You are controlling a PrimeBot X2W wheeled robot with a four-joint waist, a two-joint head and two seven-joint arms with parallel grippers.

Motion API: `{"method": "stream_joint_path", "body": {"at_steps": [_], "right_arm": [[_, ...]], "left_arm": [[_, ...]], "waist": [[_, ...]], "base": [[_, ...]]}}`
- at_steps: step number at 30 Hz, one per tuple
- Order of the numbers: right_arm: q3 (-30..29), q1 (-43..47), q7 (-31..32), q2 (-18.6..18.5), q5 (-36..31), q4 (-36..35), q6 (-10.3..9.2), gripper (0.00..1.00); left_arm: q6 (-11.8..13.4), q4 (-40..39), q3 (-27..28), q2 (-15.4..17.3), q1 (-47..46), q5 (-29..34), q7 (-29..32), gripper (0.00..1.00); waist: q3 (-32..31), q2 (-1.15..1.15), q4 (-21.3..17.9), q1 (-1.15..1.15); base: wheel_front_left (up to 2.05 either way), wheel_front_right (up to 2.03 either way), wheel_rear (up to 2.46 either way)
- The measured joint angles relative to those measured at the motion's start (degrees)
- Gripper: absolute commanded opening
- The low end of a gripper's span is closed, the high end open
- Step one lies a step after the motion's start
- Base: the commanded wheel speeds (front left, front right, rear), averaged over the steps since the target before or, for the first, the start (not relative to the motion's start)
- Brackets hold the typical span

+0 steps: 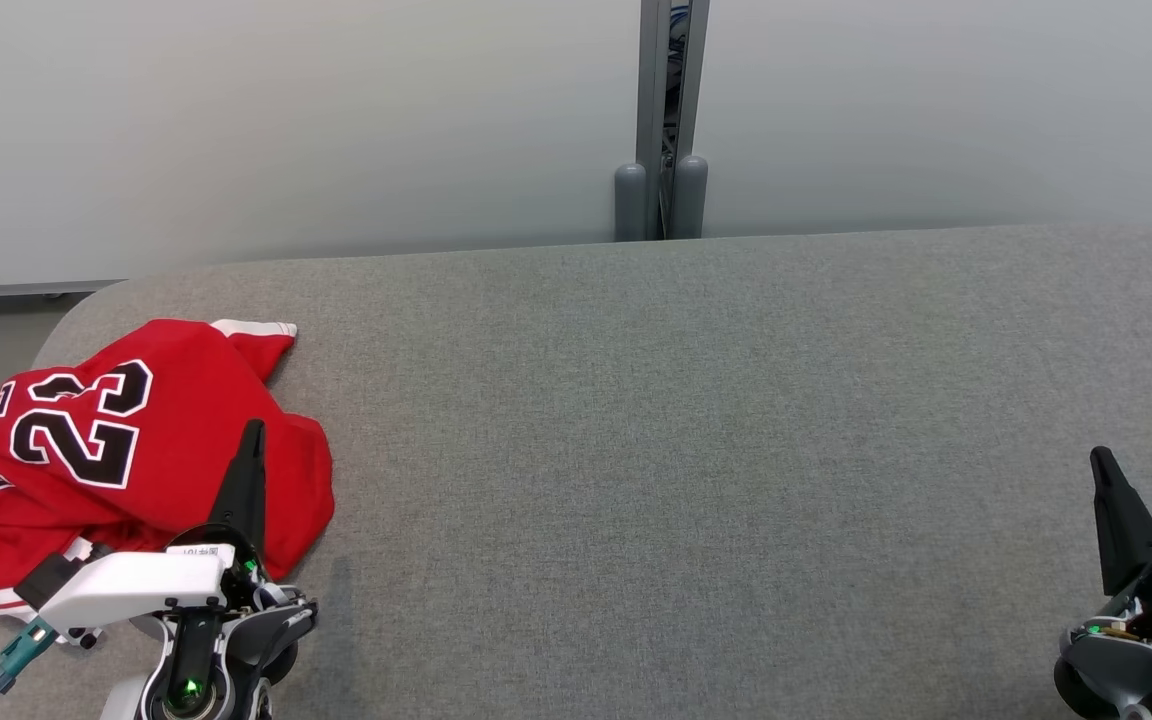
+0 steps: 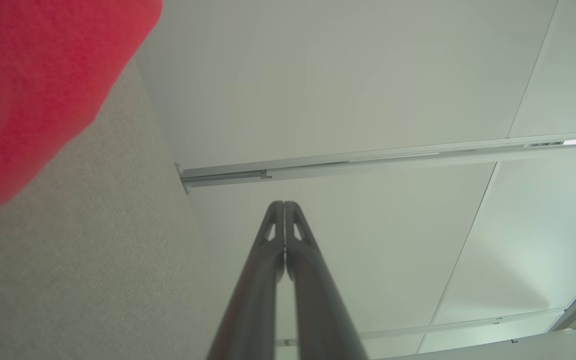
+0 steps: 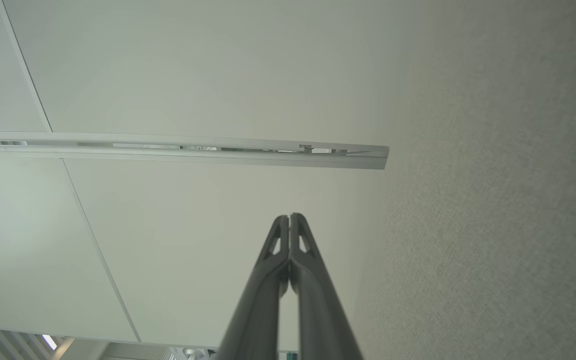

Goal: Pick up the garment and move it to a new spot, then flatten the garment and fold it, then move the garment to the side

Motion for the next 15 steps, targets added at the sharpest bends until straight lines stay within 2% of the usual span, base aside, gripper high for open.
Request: {"method": "stream_joint_path", "body": {"at_steps": [15], "right_arm": [[0.0, 0.0, 0.0, 0.0, 0.0, 0.0, 0.0, 0.0]], "left_arm": [[0.0, 0.0, 0.0, 0.0, 0.0, 0.0, 0.0, 0.0]], "waist": [[0.0, 0.0, 0.0, 0.0]], "base": [[0.0, 0.0, 0.0]]}}
